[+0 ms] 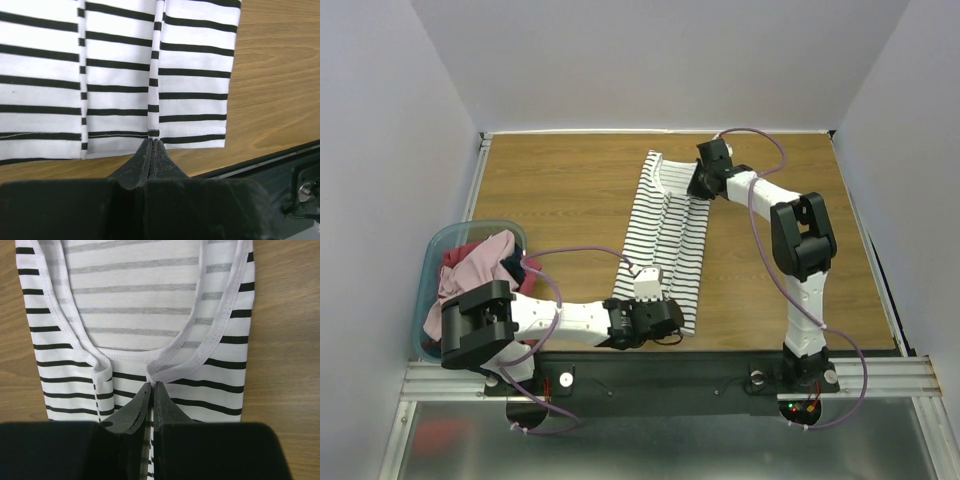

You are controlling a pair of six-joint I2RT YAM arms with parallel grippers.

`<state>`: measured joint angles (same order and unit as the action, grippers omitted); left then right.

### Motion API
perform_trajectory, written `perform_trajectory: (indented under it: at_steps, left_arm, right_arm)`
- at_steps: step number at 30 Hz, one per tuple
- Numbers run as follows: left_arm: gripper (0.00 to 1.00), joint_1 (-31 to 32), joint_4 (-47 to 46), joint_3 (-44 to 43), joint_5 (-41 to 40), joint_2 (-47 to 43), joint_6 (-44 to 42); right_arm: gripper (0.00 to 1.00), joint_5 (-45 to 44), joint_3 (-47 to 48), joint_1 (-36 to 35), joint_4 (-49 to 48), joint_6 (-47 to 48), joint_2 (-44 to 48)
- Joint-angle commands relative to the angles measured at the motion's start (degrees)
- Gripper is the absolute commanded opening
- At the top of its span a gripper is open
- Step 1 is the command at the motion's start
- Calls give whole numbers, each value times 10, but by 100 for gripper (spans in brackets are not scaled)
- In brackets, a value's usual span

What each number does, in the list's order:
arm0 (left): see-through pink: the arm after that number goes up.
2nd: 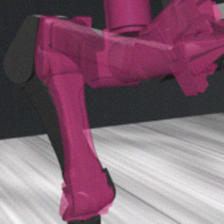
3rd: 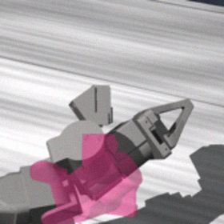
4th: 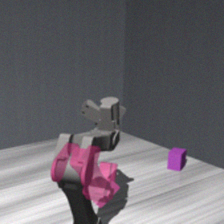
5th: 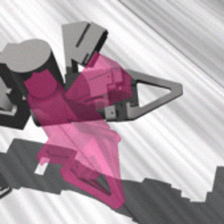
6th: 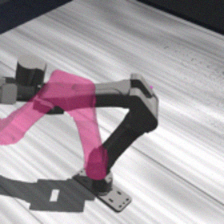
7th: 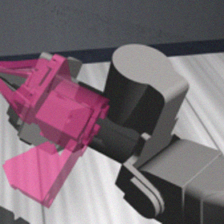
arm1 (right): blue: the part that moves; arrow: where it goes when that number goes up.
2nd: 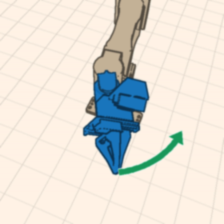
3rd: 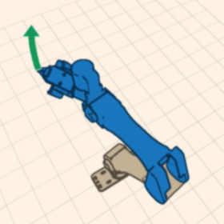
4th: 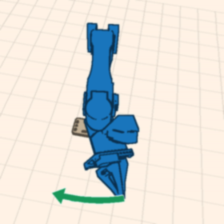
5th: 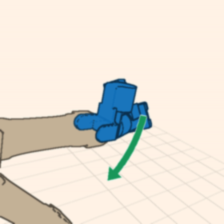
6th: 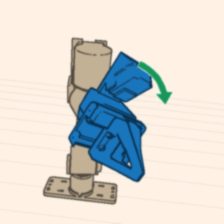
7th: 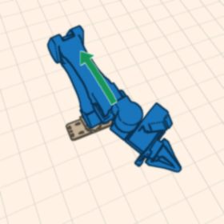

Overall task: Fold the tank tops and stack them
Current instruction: Fold the tank top

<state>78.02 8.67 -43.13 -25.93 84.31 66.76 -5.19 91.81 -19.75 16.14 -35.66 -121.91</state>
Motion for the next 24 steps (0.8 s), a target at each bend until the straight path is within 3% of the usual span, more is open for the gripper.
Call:
perform_trajectory:
  at_steps: [1,24]
  left_arm:
    - [0,-1,41,16,-27,-32,38]
    - [0,-15,79,53,-33,-76,72]
  right_arm:
    - [0,-21,41,-13,-11,-13,-7]
    - [0,-12,103,-37,-6,-24,-68]
